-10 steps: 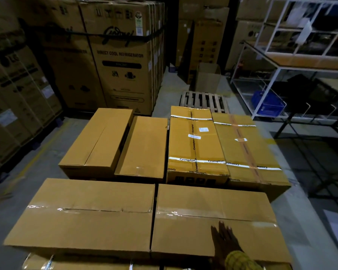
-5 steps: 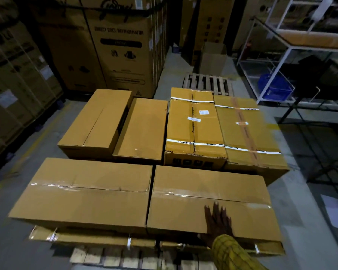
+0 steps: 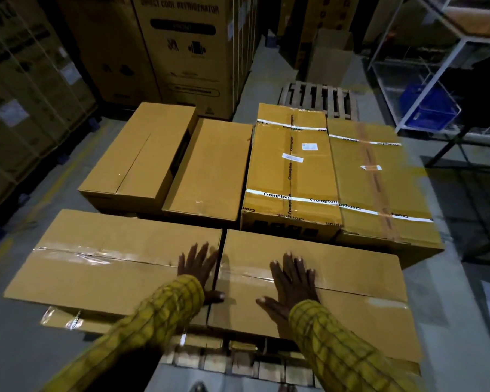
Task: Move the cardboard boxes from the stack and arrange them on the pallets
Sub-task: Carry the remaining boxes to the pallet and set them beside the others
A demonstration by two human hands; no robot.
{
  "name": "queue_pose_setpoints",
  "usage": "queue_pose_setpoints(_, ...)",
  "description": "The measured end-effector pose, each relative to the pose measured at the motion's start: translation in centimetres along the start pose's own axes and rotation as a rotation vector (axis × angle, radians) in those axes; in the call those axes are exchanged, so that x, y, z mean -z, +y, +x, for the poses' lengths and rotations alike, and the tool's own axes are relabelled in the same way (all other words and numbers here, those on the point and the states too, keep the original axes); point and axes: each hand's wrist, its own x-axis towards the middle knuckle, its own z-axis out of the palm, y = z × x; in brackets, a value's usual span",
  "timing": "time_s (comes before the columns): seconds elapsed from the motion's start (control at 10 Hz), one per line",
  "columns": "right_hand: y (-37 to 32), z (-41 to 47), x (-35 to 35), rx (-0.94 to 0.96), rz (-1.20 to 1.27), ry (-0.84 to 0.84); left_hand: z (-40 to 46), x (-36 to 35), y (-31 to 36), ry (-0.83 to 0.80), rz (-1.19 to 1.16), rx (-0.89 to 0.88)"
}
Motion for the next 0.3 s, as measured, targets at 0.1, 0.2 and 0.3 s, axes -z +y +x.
queue_pose_setpoints(0.1, -0.5, 3.8, 0.4, -0.011, -0.028, 0.024, 3.4, -0.5, -1.3, -0.034, 0.117, 0.028)
queue_pose_setpoints(0.2, -1.3, 5.9, -1.7, -0.026, -0.01, 0.142, 5.8, -2.8, -1.4, 0.063, 0.107, -0.039)
queue_pose_setpoints(0.3, -1.8, 6.8, -2.9, -0.04, 0.0, 0.255, 6.9, -4.4, -1.3, 0.165, 0.125, -0.044)
